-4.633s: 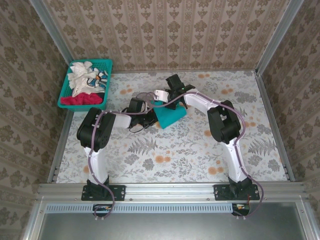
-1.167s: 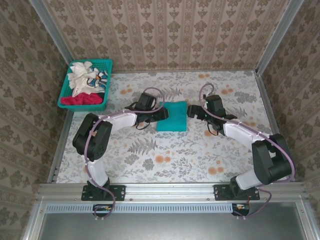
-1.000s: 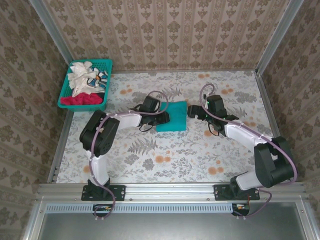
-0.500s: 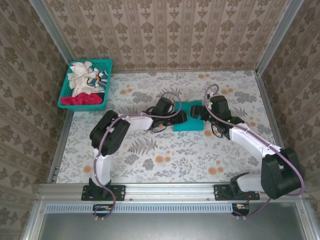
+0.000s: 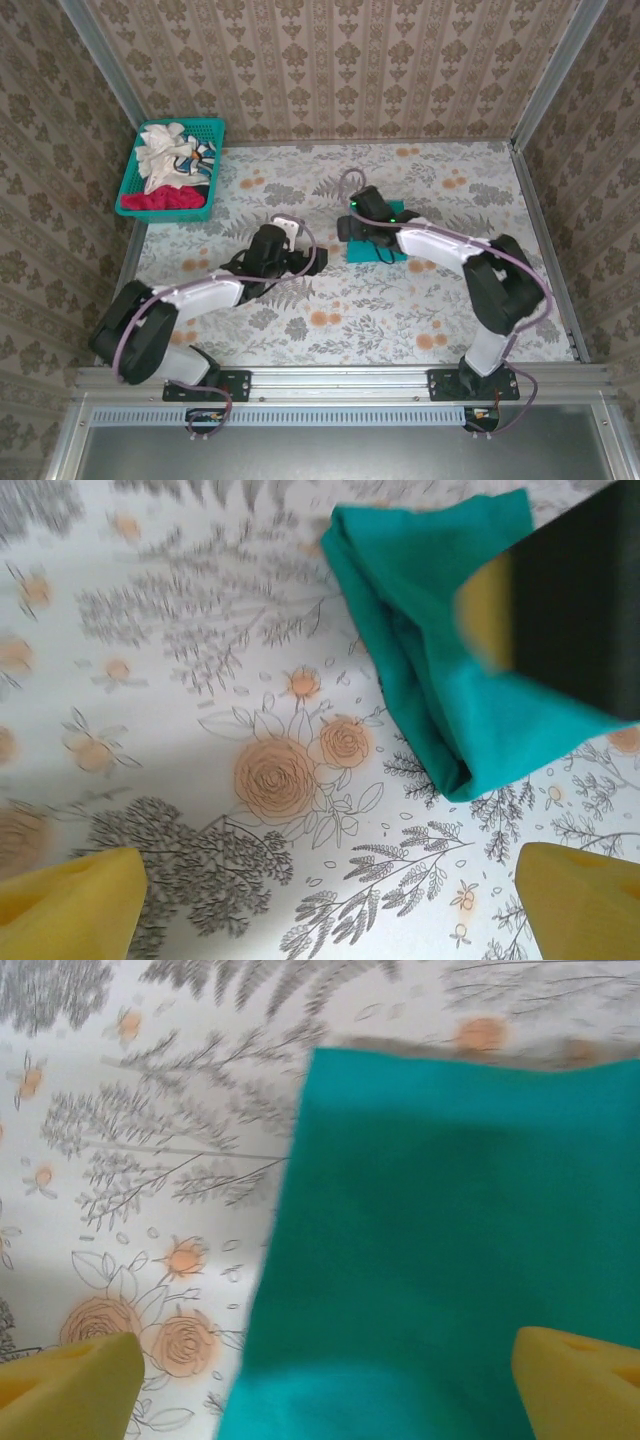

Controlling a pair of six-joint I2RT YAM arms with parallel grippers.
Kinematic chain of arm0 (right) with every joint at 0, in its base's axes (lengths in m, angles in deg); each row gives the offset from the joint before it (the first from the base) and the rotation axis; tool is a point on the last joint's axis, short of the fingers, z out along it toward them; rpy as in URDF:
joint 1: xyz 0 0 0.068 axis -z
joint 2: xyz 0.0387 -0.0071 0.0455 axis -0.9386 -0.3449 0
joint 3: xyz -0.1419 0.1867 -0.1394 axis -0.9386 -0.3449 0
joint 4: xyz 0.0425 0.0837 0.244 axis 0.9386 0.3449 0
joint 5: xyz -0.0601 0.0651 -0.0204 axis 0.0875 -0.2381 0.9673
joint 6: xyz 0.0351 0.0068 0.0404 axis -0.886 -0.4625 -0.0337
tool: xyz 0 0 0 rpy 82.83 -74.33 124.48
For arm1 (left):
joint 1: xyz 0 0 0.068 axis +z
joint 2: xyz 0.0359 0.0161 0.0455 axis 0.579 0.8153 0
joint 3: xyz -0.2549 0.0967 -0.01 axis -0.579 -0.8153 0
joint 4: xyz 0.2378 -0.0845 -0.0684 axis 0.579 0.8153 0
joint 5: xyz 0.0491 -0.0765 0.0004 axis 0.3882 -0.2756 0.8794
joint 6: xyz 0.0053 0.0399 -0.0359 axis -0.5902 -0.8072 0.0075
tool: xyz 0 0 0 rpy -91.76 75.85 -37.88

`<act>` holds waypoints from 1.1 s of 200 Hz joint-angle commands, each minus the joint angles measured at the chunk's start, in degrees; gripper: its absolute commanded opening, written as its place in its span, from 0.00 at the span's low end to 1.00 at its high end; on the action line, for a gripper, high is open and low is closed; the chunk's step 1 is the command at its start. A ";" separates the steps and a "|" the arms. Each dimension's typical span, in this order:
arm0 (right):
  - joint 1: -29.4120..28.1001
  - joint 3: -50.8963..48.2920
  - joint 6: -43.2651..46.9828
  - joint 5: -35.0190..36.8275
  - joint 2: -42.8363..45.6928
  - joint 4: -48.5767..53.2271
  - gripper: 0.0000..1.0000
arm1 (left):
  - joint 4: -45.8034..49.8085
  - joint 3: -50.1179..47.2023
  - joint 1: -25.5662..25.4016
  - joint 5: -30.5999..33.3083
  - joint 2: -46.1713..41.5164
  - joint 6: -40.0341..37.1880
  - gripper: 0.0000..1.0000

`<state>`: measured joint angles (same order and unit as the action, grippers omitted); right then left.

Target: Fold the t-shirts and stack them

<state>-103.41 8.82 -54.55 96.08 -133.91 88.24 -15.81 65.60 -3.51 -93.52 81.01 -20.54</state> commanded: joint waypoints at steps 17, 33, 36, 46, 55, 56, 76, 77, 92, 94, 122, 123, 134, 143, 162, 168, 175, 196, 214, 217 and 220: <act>-1.96 7.57 3.50 7.86 -9.71 9.68 0.68 | 2.95 -1.06 0.23 2.71 -5.95 -13.17 0.99; -1.54 9.01 6.28 10.71 -11.48 12.77 0.52 | 2.45 -1.39 0.40 3.45 -6.03 -13.27 0.99; -1.37 9.11 6.76 11.01 -11.70 13.38 0.49 | 2.26 -1.43 0.46 3.41 -5.95 -13.24 1.00; -0.52 9.40 8.94 11.11 -11.55 14.77 0.41 | 1.19 -1.68 0.57 3.30 -5.52 -13.15 1.00; 0.56 9.18 11.09 10.03 -11.19 15.64 0.37 | 0.25 -1.70 0.65 3.07 -4.84 -12.93 1.00; 0.68 9.16 11.30 9.98 -11.13 15.71 0.37 | 0.12 -1.70 0.66 3.09 -4.76 -12.90 1.00; 4.17 8.38 15.93 6.25 -9.83 16.56 0.31 | -1.82 -1.23 0.87 2.93 -3.18 -12.97 1.00; 4.38 8.32 16.18 6.20 -9.79 16.52 0.31 | -1.88 -1.16 0.90 2.93 -3.18 -12.97 1.00; 7.65 8.63 19.40 3.36 -9.40 19.32 0.30 | -2.79 -0.44 0.97 3.00 -2.16 -13.05 1.00; 8.07 8.75 19.81 2.77 -9.40 19.54 0.30 | -2.86 -0.33 1.00 3.06 -2.02 -13.01 1.00; 13.09 9.25 23.61 4.12 -10.26 20.09 0.31 | -3.88 1.14 1.10 3.28 -1.38 -12.79 1.00; 13.36 9.28 23.66 4.08 -10.32 20.00 0.31 | -3.84 1.22 1.10 3.33 -1.36 -12.75 1.00; 16.47 8.88 24.26 3.58 -10.66 18.85 0.31 | -3.95 1.63 1.19 3.29 -1.38 -12.96 1.00; 18.15 8.43 25.93 3.78 -10.66 17.83 0.32 | -4.17 1.57 1.28 3.37 -1.55 -13.46 1.00; 22.72 7.42 27.52 5.17 -10.98 15.09 0.31 | -4.18 1.15 1.86 3.33 -2.07 -13.72 1.00; 24.43 7.71 27.34 4.69 -11.19 14.88 0.31 | -4.23 0.98 2.13 3.30 -2.18 -13.84 1.00; 26.49 7.74 27.59 3.82 -11.34 13.99 0.31 | -4.32 0.66 2.48 3.20 -2.34 -13.97 1.00; 30.51 8.04 28.48 3.59 -11.76 11.85 0.32 | -5.23 -0.51 3.87 1.57 -3.06 -16.04 1.00; 33.82 10.92 26.86 -0.42 -12.27 13.86 0.34 | -6.86 -2.15 4.70 3.76 -4.26 -17.67 1.00; 34.11 11.21 26.81 -0.75 -12.28 13.84 0.35 | -6.89 -2.36 4.91 4.16 -4.50 -17.69 1.00; 34.37 11.46 26.76 -1.01 -12.18 13.85 0.35 | -6.91 -2.53 5.34 4.37 -4.76 -17.59 1.00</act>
<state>-71.52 17.41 -27.84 98.74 -145.21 101.36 -19.74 64.79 0.38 -90.70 78.89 -35.10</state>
